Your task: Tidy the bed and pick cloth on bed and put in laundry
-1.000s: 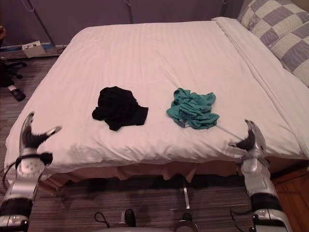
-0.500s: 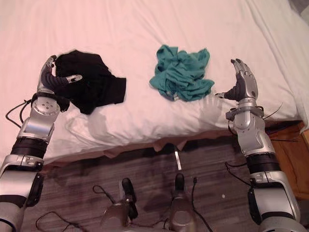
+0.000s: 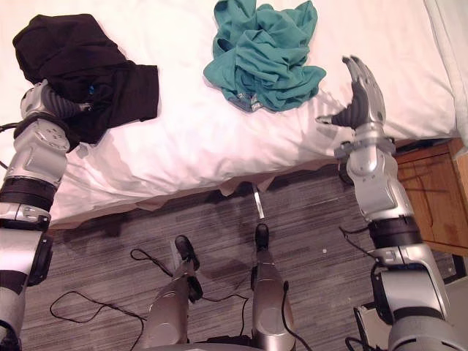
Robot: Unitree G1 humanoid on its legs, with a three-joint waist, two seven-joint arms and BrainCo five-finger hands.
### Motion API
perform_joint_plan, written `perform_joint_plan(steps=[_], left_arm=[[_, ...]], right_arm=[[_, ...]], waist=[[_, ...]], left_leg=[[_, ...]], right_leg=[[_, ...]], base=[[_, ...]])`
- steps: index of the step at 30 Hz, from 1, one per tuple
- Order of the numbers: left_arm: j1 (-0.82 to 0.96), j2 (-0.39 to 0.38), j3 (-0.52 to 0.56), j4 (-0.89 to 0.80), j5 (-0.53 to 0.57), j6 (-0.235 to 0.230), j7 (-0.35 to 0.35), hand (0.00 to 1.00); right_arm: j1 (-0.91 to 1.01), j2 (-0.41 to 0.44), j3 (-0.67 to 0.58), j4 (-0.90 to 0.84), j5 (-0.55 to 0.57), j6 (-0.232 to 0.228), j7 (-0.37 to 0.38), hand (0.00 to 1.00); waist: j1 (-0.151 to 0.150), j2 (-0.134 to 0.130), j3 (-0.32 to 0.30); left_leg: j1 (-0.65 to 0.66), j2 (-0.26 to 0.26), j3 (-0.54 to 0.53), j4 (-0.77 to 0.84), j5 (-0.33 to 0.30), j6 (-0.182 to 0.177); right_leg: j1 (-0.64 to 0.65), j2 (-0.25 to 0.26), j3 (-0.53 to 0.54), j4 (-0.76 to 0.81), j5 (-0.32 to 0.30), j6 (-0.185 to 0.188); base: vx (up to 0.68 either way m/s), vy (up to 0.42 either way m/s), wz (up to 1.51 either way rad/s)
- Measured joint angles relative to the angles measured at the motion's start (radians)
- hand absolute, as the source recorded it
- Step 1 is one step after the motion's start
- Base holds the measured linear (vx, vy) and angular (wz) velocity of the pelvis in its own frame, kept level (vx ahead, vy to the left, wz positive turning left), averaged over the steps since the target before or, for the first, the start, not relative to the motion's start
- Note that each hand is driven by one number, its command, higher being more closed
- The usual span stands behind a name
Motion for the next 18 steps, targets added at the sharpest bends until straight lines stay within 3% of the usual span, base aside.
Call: perform_joint_plan(steps=[3, 5, 8, 9, 10, 11, 12, 13, 15, 18], left_arm=[[0.006, -0.002, 0.000, 0.011, -0.014, -0.075, 0.005, 1.00], [0.007, -0.020, 0.000, 0.011, -0.077, -0.159, 0.011, 1.00], [0.054, -0.076, 0.005, -0.037, -0.262, -0.308, 0.026, 1.00], [0.071, -0.083, 0.007, -0.057, -0.294, -0.331, 0.026, 1.00], [0.114, -0.105, 0.009, -0.104, -0.355, -0.374, 0.025, 1.00], [0.181, -0.138, 0.014, -0.176, -0.434, -0.415, 0.008, 1.00], [0.287, -0.174, 0.019, -0.292, -0.532, -0.445, -0.037, 1.00], [0.303, -0.179, 0.019, -0.307, -0.542, -0.449, -0.043, 1.00], [0.483, -0.250, 0.017, -0.440, -0.599, -0.474, -0.086, 1.00], [0.701, -0.294, -0.002, -0.464, -0.610, -0.462, -0.111, 1.00]], right_arm=[[-0.085, 0.002, 0.054, 0.001, -0.002, 0.004, 0.005, 0.00], [-0.153, 0.003, 0.091, 0.027, -0.002, 0.019, 0.016, 0.00], [-0.251, 0.006, 0.130, 0.162, -0.001, 0.066, 0.028, 0.00], [-0.263, 0.005, 0.134, 0.182, -0.002, 0.077, 0.029, 0.00], [-0.294, 0.001, 0.139, 0.234, -0.002, 0.097, 0.032, 0.00], [-0.331, -0.005, 0.141, 0.296, 0.000, 0.122, 0.041, 0.00], [-0.353, -0.030, 0.141, 0.369, 0.002, 0.148, 0.044, 1.00], [-0.354, -0.036, 0.141, 0.377, 0.002, 0.151, 0.044, 1.00], [-0.373, -0.131, 0.138, 0.467, 0.028, 0.167, 0.050, 1.00], [-0.431, -0.211, 0.132, 0.567, 0.066, 0.177, 0.097, 1.00]], waist=[[0.003, 0.001, 0.000], [0.024, 0.003, 0.001], [0.062, 0.019, 0.009], [0.071, 0.024, 0.011], [0.081, 0.035, 0.017], [0.092, 0.062, 0.032], [0.108, 0.093, 0.042], [0.111, 0.098, 0.044], [0.148, 0.163, 0.043], [0.172, 0.214, 0.043]], left_leg=[[-0.006, -0.004, -0.001, -0.026, 0.018, 0.002], [-0.017, -0.008, -0.006, -0.038, 0.029, 0.004], [-0.035, -0.016, -0.050, -0.047, 0.043, 0.010], [-0.038, -0.018, -0.058, -0.047, 0.044, 0.010], [-0.046, -0.025, -0.073, -0.046, 0.047, 0.014], [-0.049, -0.034, -0.098, -0.045, 0.051, 0.018], [-0.054, -0.052, -0.126, -0.042, 0.053, 0.022], [-0.055, -0.054, -0.130, -0.041, 0.053, 0.022], [-0.081, -0.072, -0.174, -0.028, 0.053, 0.022], [-0.087, -0.081, -0.218, -0.025, 0.052, 0.022]], right_leg=[[-0.011, 0.000, -0.002, -0.010, 0.007, 0.002], [-0.025, -0.002, -0.007, -0.010, 0.011, 0.003], [-0.021, -0.012, -0.049, -0.009, 0.011, 0.004], [-0.020, -0.014, -0.056, -0.008, 0.011, 0.004], [-0.016, -0.022, -0.076, -0.008, 0.011, 0.004], [-0.002, -0.032, -0.103, -0.008, 0.010, 0.005], [0.013, -0.050, -0.132, -0.007, 0.000, 0.019], [0.015, -0.051, -0.135, -0.007, 0.000, 0.019], [0.020, -0.070, -0.171, -0.007, -0.004, 0.024], [0.035, -0.079, -0.207, 0.000, -0.017, 0.039]], base=[[0.01, 0.002, 0.01], [0.02, 0.009, 0.10], [0.05, 0.019, 0.33], [0.04, 0.019, 0.40], [0.04, 0.030, 0.49], [0.08, 0.068, 0.72], [0.06, 0.056, 0.61], [0.07, 0.073, 0.60], [0.06, 0.056, 0.46], [0.02, 0.037, 0.38]])
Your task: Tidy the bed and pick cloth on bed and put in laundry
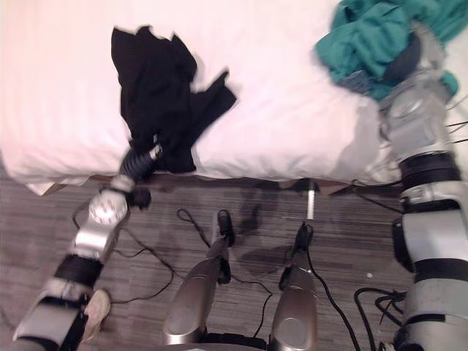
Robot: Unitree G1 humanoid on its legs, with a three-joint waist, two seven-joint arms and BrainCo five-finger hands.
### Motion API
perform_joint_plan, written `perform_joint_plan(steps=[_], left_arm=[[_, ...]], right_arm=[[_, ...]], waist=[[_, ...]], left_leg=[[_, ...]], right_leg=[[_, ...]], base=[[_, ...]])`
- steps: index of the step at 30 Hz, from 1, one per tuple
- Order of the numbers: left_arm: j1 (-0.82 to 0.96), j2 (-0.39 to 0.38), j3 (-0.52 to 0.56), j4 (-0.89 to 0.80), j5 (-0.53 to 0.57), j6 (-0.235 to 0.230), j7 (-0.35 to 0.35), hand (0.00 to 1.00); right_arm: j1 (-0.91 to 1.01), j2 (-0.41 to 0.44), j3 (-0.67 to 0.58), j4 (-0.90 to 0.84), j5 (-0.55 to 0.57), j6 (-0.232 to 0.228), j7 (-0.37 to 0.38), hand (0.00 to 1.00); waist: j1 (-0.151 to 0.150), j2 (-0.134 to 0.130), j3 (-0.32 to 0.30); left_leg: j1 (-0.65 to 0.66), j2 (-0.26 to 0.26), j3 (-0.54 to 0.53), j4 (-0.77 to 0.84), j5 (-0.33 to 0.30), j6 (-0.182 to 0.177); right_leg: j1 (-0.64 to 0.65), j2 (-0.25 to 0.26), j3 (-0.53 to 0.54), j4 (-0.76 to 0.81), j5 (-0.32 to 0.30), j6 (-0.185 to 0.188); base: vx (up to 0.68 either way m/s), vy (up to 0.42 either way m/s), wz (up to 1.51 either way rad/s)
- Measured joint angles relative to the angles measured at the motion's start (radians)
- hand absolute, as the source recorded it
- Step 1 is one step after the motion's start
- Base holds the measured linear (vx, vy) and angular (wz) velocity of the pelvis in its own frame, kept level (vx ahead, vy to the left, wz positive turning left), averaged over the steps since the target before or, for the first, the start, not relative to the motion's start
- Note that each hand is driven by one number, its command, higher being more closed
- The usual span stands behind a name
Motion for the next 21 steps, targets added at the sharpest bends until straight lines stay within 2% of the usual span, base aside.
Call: perform_joint_plan(steps=[2, 5, 9, 10, 12, 13, 14, 15, 17, 18, 21], left_arm=[[0.116, -0.027, -0.008, 0.007, -0.002, 0.025, -0.012, 1.00], [0.263, -0.034, -0.022, 0.003, -0.019, 0.027, -0.047, 1.00], [0.374, -0.047, -0.020, -0.101, -0.038, 0.019, -0.094, 1.00], [0.389, -0.057, -0.015, -0.135, -0.059, 0.017, -0.107, 1.00], [0.406, -0.073, -0.004, -0.164, -0.083, 0.014, -0.110, 1.00], [0.441, -0.102, 0.023, -0.180, -0.101, 0.011, -0.111, 1.00], [0.465, -0.123, 0.032, -0.179, -0.098, 0.012, -0.104, 1.00], [0.476, -0.134, 0.033, -0.176, -0.097, 0.014, -0.102, 1.00], [0.483, -0.173, 0.040, -0.139, -0.082, 0.016, -0.095, 1.00], [0.481, -0.202, 0.042, -0.082, -0.055, 0.017, -0.078, 1.00], [0.480, -0.231, 0.042, 0.018, -0.050, 0.015, -0.043, 1.00]], right_arm=[[-0.015, -0.048, -0.020, 0.052, 0.031, -0.002, 0.040, 1.00], [-0.010, -0.072, -0.079, 0.126, 0.093, -0.037, 0.067, 1.00], [0.114, -0.070, -0.185, 0.129, 0.186, -0.148, 0.082, 1.00], [0.228, -0.049, -0.261, 0.062, 0.227, -0.206, 0.083, 1.00], [0.405, 0.026, -0.355, -0.071, 0.276, -0.264, 0.080, 1.00], [0.554, 0.147, -0.410, -0.204, 0.304, -0.294, 0.076, 1.00], [0.683, 0.247, -0.414, -0.309, 0.309, -0.303, 0.067, 1.00], [0.767, 0.309, -0.413, -0.372, 0.308, -0.308, 0.061, 1.00], [1.032, 0.495, -0.401, -0.521, 0.295, -0.318, 0.051, 1.00], [1.220, 0.593, -0.377, -0.581, 0.277, -0.315, 0.049, 1.00], [1.488, 0.695, -0.329, -0.592, 0.241, -0.313, 0.056, 1.00]], waist=[[0.022, 0.015, 0.001], [0.022, 0.019, -0.001], [0.018, 0.017, -0.002], [0.013, 0.012, -0.003], [0.005, -0.004, -0.009], [-0.022, -0.034, -0.044], [-0.044, -0.058, -0.088], [-0.050, -0.073, -0.111], [-0.086, -0.123, -0.160], [-0.112, -0.148, -0.204], [-0.155, -0.178, -0.255]], left_leg=[[0.000, 0.001, -0.017, -0.002, -0.004, -0.005], [0.009, -0.003, -0.040, -0.013, -0.005, -0.007], [0.065, -0.019, -0.028, -0.021, -0.005, -0.007], [0.093, -0.019, -0.015, -0.021, -0.001, -0.001], [0.139, -0.019, 0.009, -0.021, -0.005, 0.003], [0.159, -0.015, 0.036, -0.022, -0.007, 0.002], [0.172, -0.007, 0.063, -0.022, -0.018, -0.006], [0.187, 0.003, 0.080, -0.022, -0.034, -0.006], [0.247, 0.024, 0.123, -0.022, -0.063, -0.024], [0.281, 0.037, 0.140, -0.022, -0.077, -0.029], [0.327, 0.054, 0.166, -0.022, -0.094, -0.042]], right_leg=[[0.001, 0.000, -0.011, 0.016, -0.009, 0.002], [0.005, -0.008, -0.038, 0.053, -0.033, 0.006], [0.039, -0.030, -0.031, 0.083, -0.054, 0.015], [0.063, -0.032, -0.021, 0.076, -0.053, 0.015], [0.096, -0.029, 0.003, 0.070, -0.053, 0.016], [0.116, -0.023, 0.023, 0.056, -0.054, 0.016], [0.119, -0.015, 0.042, 0.044, -0.054, 0.015], [0.120, -0.005, 0.059, 0.040, -0.055, 0.013], [0.152, 0.017, 0.101, 0.039, -0.077, 0.007], [0.173, 0.030, 0.112, 0.038, -0.086, 0.001], [0.206, 0.049, 0.133, 0.029, -0.096, -0.003]], base=[[-0.03, 0.016, 0.23], [-0.02, 0.014, 0.28], [0.04, 0.014, 0.02], [0.08, -0.010, -0.27], [0.10, -0.024, -0.42], [0.12, -0.053, -0.55], [0.14, -0.065, -0.64], [0.16, -0.077, -0.81], [0.17, -0.102, -0.75], [0.12, -0.081, -0.44], [0.09, -0.054, -0.33]])
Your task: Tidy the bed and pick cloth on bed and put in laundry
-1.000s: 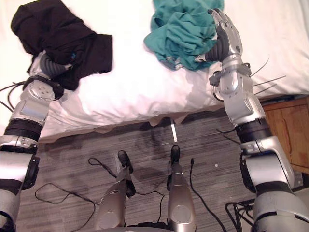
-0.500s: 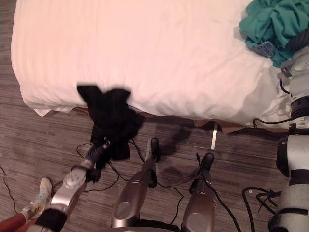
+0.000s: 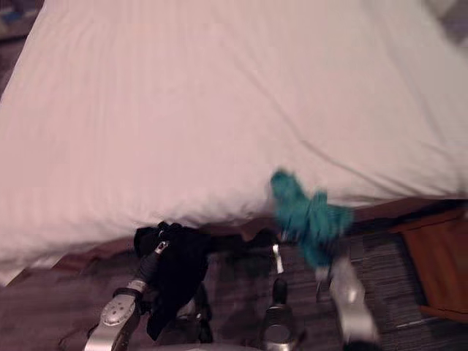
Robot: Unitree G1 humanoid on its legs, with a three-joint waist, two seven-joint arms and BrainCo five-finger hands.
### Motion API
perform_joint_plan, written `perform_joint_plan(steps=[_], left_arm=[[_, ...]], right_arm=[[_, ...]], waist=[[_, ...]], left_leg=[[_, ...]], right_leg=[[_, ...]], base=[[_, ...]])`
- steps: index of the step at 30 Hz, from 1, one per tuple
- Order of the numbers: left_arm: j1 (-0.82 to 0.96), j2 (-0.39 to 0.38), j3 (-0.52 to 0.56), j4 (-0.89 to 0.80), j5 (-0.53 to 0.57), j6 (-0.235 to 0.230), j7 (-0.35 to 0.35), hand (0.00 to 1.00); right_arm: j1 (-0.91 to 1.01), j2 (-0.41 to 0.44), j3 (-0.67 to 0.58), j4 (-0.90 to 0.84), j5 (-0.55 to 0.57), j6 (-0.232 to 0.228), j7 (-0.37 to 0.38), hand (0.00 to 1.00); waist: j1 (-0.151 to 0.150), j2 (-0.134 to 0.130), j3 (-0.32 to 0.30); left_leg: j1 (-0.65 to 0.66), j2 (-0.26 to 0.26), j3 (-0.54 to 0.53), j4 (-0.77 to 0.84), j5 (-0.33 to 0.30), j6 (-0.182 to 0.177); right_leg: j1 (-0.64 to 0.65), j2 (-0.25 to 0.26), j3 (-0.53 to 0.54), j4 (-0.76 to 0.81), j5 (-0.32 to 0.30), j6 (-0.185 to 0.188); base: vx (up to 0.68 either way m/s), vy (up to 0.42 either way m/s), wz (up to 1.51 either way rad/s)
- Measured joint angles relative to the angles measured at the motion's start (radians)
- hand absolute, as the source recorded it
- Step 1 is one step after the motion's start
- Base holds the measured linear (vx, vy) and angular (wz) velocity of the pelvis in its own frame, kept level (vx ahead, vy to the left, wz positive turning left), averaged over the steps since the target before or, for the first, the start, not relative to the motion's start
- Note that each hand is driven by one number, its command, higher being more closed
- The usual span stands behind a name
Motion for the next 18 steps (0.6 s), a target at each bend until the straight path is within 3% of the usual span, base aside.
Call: perform_joint_plan(steps=[4, 7, 9, 10, 11, 12, 13, 14, 15, 16, 17, 18], left_arm=[[-0.004, -0.033, 0.000, 0.110, 0.011, -0.004, 0.052, 1.00], [0.022, -0.048, 0.001, 0.184, -0.046, -0.010, 0.098, 1.00], [0.057, -0.060, 0.002, 0.204, -0.115, -0.015, 0.141, 1.00], [0.060, -0.063, 0.002, 0.206, -0.129, -0.015, 0.146, 1.00], [0.062, -0.074, 0.002, 0.212, -0.167, -0.015, 0.163, 1.00], [0.066, -0.081, 0.002, 0.213, -0.177, -0.015, 0.163, 1.00], [0.074, -0.087, 0.006, 0.212, -0.178, -0.018, 0.160, 1.00], [0.080, -0.088, 0.012, 0.214, -0.177, -0.027, 0.156, 1.00], [0.077, -0.092, 0.013, 0.218, -0.176, -0.033, 0.155, 1.00], [0.079, -0.116, 0.012, 0.219, -0.175, -0.035, 0.153, 1.00], [0.082, -0.129, 0.012, 0.223, -0.171, -0.036, 0.149, 1.00], [0.083, -0.135, 0.012, 0.220, -0.170, -0.039, 0.148, 1.00]], right_arm=[[0.140, 0.044, 0.035, 0.091, -0.017, -0.019, 0.068, 1.00], [0.138, 0.034, 0.097, 0.115, -0.062, -0.080, 0.121, 1.00], [0.053, -0.010, 0.214, 0.153, -0.121, -0.136, 0.179, 1.00], [0.033, -0.014, 0.237, 0.164, -0.135, -0.143, 0.189, 1.00], [-0.033, -0.014, 0.313, 0.205, -0.183, -0.157, 0.214, 1.00], [-0.067, -0.008, 0.363, 0.226, -0.210, -0.165, 0.223, 1.00], [-0.089, -0.001, 0.391, 0.238, -0.225, -0.166, 0.221, 1.00], [-0.112, 0.024, 0.412, 0.245, -0.230, -0.166, 0.215, 1.00], [-0.122, 0.033, 0.418, 0.242, -0.230, -0.167, 0.211, 1.00], [-0.156, 0.019, 0.417, 0.238, -0.228, -0.162, 0.189, 1.00], [-0.180, 0.006, 0.415, 0.243, -0.225, -0.131, 0.161, 1.00], [-0.189, -0.005, 0.415, 0.243, -0.223, -0.120, 0.149, 1.00]], waist=[[-0.003, 0.000, -0.015], [0.005, 0.006, -0.048], [0.015, 0.006, -0.067], [0.020, 0.007, -0.068], [0.049, 0.013, -0.072], [0.069, 0.021, -0.088], [0.069, 0.020, -0.106], [0.071, -0.035, -0.129], [0.076, -0.033, -0.135], [0.084, 0.006, -0.125], [0.090, 0.024, -0.128], [0.098, 0.033, -0.129]], left_leg=[[0.051, 0.005, 0.013, 0.000, -0.011, -0.005], [0.068, 0.003, -0.002, 0.000, -0.018, -0.005], [0.079, -0.002, -0.034, 0.000, -0.023, -0.005], [0.080, -0.004, -0.043, 0.000, -0.023, -0.005], [0.072, -0.008, -0.064, -0.008, -0.024, -0.002], [0.057, -0.010, -0.044, -0.008, -0.044, 0.028], [0.038, -0.016, -0.009, -0.006, -0.077, 0.084], [0.021, -0.031, 0.110, 0.030, -0.122, 0.166], [0.000, -0.023, 0.176, 0.073, -0.130, 0.184], [-0.047, 0.037, 0.309, 0.203, -0.042, 0.239], [-0.080, 0.023, 0.344, 0.231, -0.028, 0.201], [-0.084, 0.011, 0.350, 0.222, -0.026, 0.204]], right_leg=[[0.041, 0.006, 0.014, -0.005, -0.001, -0.001], [0.081, 0.004, -0.006, -0.023, 0.000, -0.002], [0.126, -0.003, -0.050, -0.045, 0.000, 0.001], [0.137, -0.006, -0.065, -0.048, -0.002, 0.004], [0.178, -0.016, -0.137, -0.060, -0.006, 0.012], [0.205, -0.032, -0.221, -0.061, -0.009, 0.016], [0.219, -0.050, -0.281, -0.063, -0.013, 0.019], [0.242, -0.093, -0.379, -0.072, -0.020, 0.017], [0.256, -0.106, -0.428, -0.065, -0.024, 0.025], [0.296, -0.107, -0.551, -0.009, -0.042, 0.049], [0.333, -0.125, -0.647, 0.030, -0.061, 0.058], [0.345, -0.130, -0.685, 0.048, -0.062, 0.058]], base=[[0.03, -0.013, -0.17], [-0.01, 0.005, 0.19], [-0.01, 0.009, 0.38], [-0.05, -0.002, 0.78], [-0.07, 0.005, 1.13], [-0.05, 0.009, 1.64], [0.00, 0.042, 2.17], [0.03, 0.051, 2.10], [0.06, 0.075, 2.72], [0.08, 0.110, 2.87], [0.08, 0.124, 2.86], [0.06, 0.183, 2.48]])
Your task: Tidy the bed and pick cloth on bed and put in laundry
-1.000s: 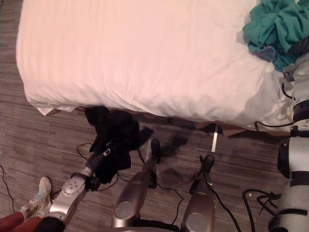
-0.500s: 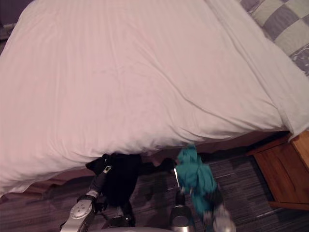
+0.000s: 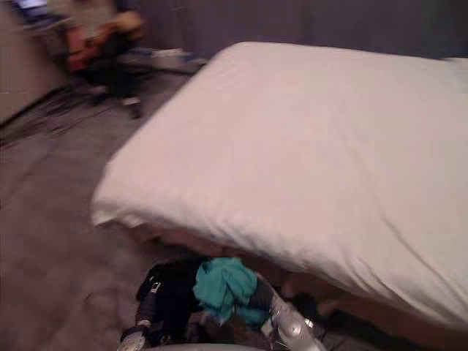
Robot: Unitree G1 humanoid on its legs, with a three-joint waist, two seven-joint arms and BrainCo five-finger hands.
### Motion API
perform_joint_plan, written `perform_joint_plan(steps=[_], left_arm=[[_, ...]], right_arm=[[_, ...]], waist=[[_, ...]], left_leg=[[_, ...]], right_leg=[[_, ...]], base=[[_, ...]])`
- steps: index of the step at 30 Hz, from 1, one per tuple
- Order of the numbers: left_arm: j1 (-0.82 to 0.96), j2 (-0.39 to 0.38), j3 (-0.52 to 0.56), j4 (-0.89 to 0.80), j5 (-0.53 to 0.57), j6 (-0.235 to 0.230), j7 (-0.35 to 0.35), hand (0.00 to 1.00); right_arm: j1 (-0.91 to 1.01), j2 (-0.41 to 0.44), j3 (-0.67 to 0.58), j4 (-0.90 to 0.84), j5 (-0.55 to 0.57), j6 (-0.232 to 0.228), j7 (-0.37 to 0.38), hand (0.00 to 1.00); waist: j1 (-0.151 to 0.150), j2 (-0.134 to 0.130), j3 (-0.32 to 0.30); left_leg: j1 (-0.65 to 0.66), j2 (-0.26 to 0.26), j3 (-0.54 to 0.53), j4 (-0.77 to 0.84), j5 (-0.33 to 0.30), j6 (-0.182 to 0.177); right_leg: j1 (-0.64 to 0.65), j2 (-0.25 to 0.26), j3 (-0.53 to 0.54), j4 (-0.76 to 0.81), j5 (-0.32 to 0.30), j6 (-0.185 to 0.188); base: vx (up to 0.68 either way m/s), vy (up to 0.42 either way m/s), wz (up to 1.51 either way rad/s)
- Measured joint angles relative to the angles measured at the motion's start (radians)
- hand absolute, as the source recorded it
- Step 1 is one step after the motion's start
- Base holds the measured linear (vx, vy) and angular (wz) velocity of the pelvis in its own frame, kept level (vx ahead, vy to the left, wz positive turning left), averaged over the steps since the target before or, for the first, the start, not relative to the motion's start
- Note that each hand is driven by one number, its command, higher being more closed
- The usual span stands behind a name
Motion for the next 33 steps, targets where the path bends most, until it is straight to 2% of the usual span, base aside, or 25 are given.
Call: perform_joint_plan(steps=[1, 2, 3, 4, 6, 7, 8, 9, 10, 11, 12, 13, 14, 15, 16, 17, 19, 22, 23, 29, 33], left_arm=[[0.011, 0.002, 0.001, -0.003, 0.000, -0.027, 0.000, 1.00], [0.018, 0.006, 0.015, -0.002, -0.002, -0.032, 0.002, 1.00], [0.019, 0.008, 0.021, 0.000, -0.002, -0.031, 0.003, 1.00], [0.018, 0.011, 0.033, -0.001, -0.005, -0.032, 0.006, 1.00], [0.019, 0.014, 0.044, -0.001, -0.006, -0.029, 0.005, 1.00], [0.019, 0.019, 0.044, -0.001, -0.005, -0.025, 0.001, 1.00], [0.007, 0.027, 0.039, -0.002, 0.001, -0.021, -0.014, 1.00], [-0.022, 0.040, 0.034, -0.001, 0.009, -0.015, -0.018, 1.00], [-0.037, 0.047, 0.032, 0.001, 0.010, -0.013, -0.019, 1.00], [-0.068, 0.052, 0.028, 0.010, 0.011, -0.011, -0.033, 1.00], [-0.085, 0.072, 0.027, 0.022, 0.011, -0.013, -0.042, 1.00], [-0.096, 0.080, 0.022, 0.021, 0.011, -0.015, -0.048, 1.00], [-0.121, 0.084, -0.009, 0.049, 0.011, -0.007, -0.056, 1.00], [-0.125, 0.082, -0.014, 0.061, 0.011, -0.001, -0.056, 1.00], [-0.129, 0.080, -0.018, 0.062, 0.011, -0.001, -0.058, 1.00], [-0.118, 0.077, -0.045, 0.065, 0.010, -0.002, -0.060, 1.00], [-0.099, 0.079, -0.072, 0.078, 0.007, -0.014, -0.068, 1.00], [-0.086, 0.075, -0.074, 0.100, -0.017, -0.014, -0.081, 1.00], [-0.096, 0.030, -0.082, 0.213, -0.026, -0.017, -0.101, 1.00], [-0.098, 0.030, -0.081, 0.213, -0.026, -0.017, -0.101, 1.00], [-0.105, 0.034, -0.076, 0.214, -0.021, -0.017, -0.099, 1.00]], right_arm=[[-0.025, -0.009, -0.008, 0.000, 0.004, 0.026, -0.008, 1.00], [-0.051, -0.005, -0.019, 0.000, 0.012, 0.035, -0.019, 1.00], [-0.062, -0.006, -0.020, 0.000, 0.020, 0.040, -0.023, 1.00], [-0.079, -0.008, -0.035, -0.001, 0.034, 0.042, -0.027, 1.00], [-0.084, -0.006, -0.035, -0.003, 0.044, 0.057, -0.040, 1.00], [-0.082, -0.005, -0.036, -0.004, 0.054, 0.061, -0.046, 1.00], [-0.062, -0.006, -0.042, -0.004, 0.077, 0.063, -0.064, 1.00], [-0.035, 0.017, -0.061, -0.014, 0.093, 0.067, -0.089, 1.00], [-0.022, 0.025, -0.067, -0.023, 0.106, 0.073, -0.101, 1.00], [0.018, 0.037, -0.069, -0.026, 0.122, 0.084, -0.132, 1.00], [0.045, 0.063, -0.075, -0.031, 0.125, 0.088, -0.155, 1.00], [0.064, 0.069, -0.080, -0.043, 0.126, 0.085, -0.168, 1.00], [0.082, 0.077, -0.090, -0.028, 0.132, 0.081, -0.184, 1.00], [0.083, 0.078, -0.100, -0.017, 0.133, 0.080, -0.190, 1.00], [0.087, 0.080, -0.116, -0.017, 0.137, 0.075, -0.200, 1.00], [0.100, 0.087, -0.147, -0.017, 0.154, 0.057, -0.214, 1.00], [0.100, 0.093, -0.157, -0.012, 0.158, 0.051, -0.240, 1.00], [0.074, 0.100, -0.166, 0.017, 0.232, 0.049, -0.240, 1.00], [0.138, 0.149, -0.270, 0.194, 0.349, 0.058, -0.195, 1.00], [0.138, 0.148, -0.274, 0.195, 0.351, 0.058, -0.193, 1.00], [0.127, 0.149, -0.280, 0.224, 0.389, 0.053, -0.166, 1.00]], waist=[[0.036, 0.004, 0.003], [0.056, -0.006, 0.010], [0.060, -0.011, 0.015], [0.075, -0.018, 0.025], [0.077, -0.039, 0.039], [0.076, -0.047, 0.050], [0.067, -0.041, 0.067], [0.066, -0.048, 0.086], [0.063, -0.047, 0.092], [0.031, -0.044, 0.096], [0.012, -0.097, 0.095], [0.010, -0.100, 0.102], [-0.011, -0.117, 0.125], [-0.016, -0.120, 0.121], [-0.015, -0.101, 0.117], [-0.014, -0.077, 0.107], [-0.010, -0.066, 0.095], [-0.005, -0.055, 0.066], [-0.033, -0.067, -0.038], [-0.033, -0.071, -0.036], [-0.032, -0.081, -0.040]], left_leg=[[-0.003, -0.038, 0.004, -0.038, -0.003, 0.003], [-0.012, -0.071, -0.017, -0.058, -0.021, 0.017], [-0.013, -0.081, -0.016, -0.063, -0.027, 0.019], [-0.018, -0.098, -0.029, -0.058, -0.034, 0.019], [-0.021, -0.137, -0.101, -0.057, -0.041, 0.029], [-0.017, -0.156, -0.159, -0.058, -0.044, 0.034], [-0.009, -0.174, -0.248, -0.062, -0.037, 0.024], [-0.004, -0.192, -0.338, -0.093, -0.027, 0.011], [0.006, -0.202, -0.381, -0.118, -0.027, 0.009], [0.054, -0.221, -0.435, -0.199, -0.057, -0.025], [0.063, -0.247, -0.431, -0.140, -0.095, 0.003], [0.061, -0.231, -0.426, -0.083, -0.094, 0.023], [0.093, -0.274, -0.453, -0.066, -0.076, 0.037], [0.100, -0.285, -0.491, -0.066, -0.076, 0.037], [0.104, -0.287, -0.517, -0.071, -0.077, 0.037], [0.119, -0.288, -0.549, -0.088, -0.076, 0.035], [0.143, -0.293, -0.569, -0.104, -0.076, 0.035], [0.155, -0.292, -0.575, -0.113, -0.075, 0.034], [0.196, -0.194, -0.568, -0.190, -0.066, -0.094], [0.193, -0.187, -0.569, -0.196, -0.066, -0.094], [0.175, -0.185, -0.569, -0.191, -0.077, -0.104]], right_leg=[[0.025, -0.013, -0.066, 0.035, -0.021, 0.004], [0.039, -0.031, -0.105, 0.065, -0.039, 0.011], [0.047, -0.041, -0.122, 0.081, -0.043, 0.008], [0.059, -0.074, -0.154, 0.161, -0.042, 0.008], [0.060, -0.143, -0.156, 0.324, -0.028, -0.017], [0.045, -0.186, -0.121, 0.445, 0.004, -0.098], [-0.020, -0.199, 0.018, 0.609, -0.008, -0.205], [-0.114, -0.117, 0.186, 0.691, -0.105, -0.171], [-0.155, -0.063, 0.256, 0.699, -0.137, -0.155], [-0.227, 0.066, 0.381, 0.666, -0.198, -0.143], [-0.272, 0.082, 0.468, 0.614, -0.229, -0.126], [-0.294, 0.082, 0.498, 0.598, -0.244, -0.112], [-0.305, 0.072, 0.602, 0.506, -0.258, -0.088], [-0.321, 0.089, 0.668, 0.432, -0.254, -0.090], [-0.345, 0.113, 0.707, 0.376, -0.249, -0.084], [-0.369, 0.137, 0.758, 0.289, -0.209, -0.073], [-0.364, 0.139, 0.766, 0.221, -0.151, -0.071], [-0.338, 0.173, 0.769, 0.099, -0.073, -0.110], [-0.219, 0.277, 0.753, -0.138, 0.111, -0.177], [-0.227, 0.284, 0.752, -0.139, 0.106, -0.184], [-0.244, 0.286, 0.753, -0.137, 0.101, -0.189]], base=[[0.04, 0.152, 1.88], [0.04, 0.134, 1.69], [0.05, 0.077, 1.55], [0.07, 0.098, 1.52], [0.07, 0.084, 1.44], [0.14, 0.068, 1.62], [0.16, 0.060, 2.18], [0.12, 0.016, 2.07], [0.09, -0.054, 2.51], [0.18, -0.063, 2.63], [0.26, -0.097, 2.60], [0.32, -0.119, 2.28], [0.29, -0.121, 1.75], [0.23, -0.075, 1.65], [0.19, -0.030, 1.13], [0.14, -0.012, 0.81], [0.18, -0.022, 0.47], [0.11, -0.018, 0.02], [0.05, -0.011, -0.01], [0.00, 0.000, 0.00], [0.01, -0.001, 0.00]])
